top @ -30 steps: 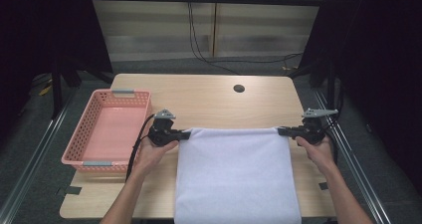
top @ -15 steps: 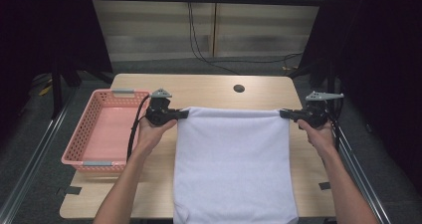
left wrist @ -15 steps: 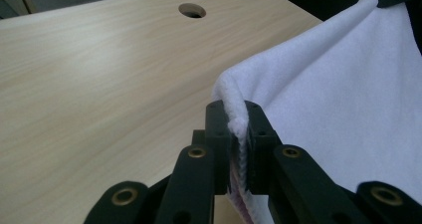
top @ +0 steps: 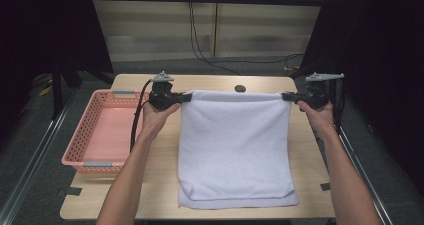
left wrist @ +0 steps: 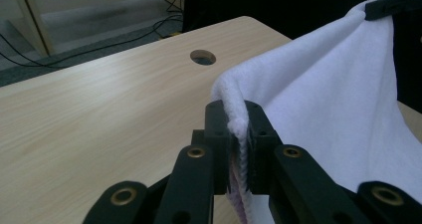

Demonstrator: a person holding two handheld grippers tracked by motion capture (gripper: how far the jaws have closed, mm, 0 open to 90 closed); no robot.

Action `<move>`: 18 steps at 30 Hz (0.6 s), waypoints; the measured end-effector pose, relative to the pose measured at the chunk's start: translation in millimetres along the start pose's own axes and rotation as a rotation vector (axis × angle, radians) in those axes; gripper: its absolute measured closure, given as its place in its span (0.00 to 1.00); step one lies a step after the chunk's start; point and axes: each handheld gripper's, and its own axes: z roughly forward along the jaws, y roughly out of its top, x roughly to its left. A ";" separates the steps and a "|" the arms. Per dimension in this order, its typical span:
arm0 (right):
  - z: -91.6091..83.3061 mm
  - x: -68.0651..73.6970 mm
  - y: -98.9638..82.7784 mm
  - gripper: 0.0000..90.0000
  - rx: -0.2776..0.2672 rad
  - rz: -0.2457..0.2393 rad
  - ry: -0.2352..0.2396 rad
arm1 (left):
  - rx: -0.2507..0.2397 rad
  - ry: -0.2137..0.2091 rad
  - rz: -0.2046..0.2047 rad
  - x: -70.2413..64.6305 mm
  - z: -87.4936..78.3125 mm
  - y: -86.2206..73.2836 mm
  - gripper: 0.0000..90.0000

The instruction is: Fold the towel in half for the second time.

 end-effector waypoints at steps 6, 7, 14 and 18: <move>-9.8 6.7 -13.8 0.97 -0.030 -0.011 0.029 | -0.001 -0.042 -0.013 -8.6 -8.1 -19.6 0.93; -12.6 9.2 -18.3 0.97 -0.038 -0.010 0.043 | 0.000 -0.039 -0.007 -12.3 -10.2 -21.6 0.93; -45.7 30.7 -39.5 0.97 -0.056 -0.047 0.084 | -0.026 -0.088 0.059 -41.9 -33.9 -34.6 0.92; -62.4 46.0 -53.3 0.97 -0.072 -0.070 0.120 | -0.029 -0.085 0.072 -53.5 -47.5 -52.3 0.92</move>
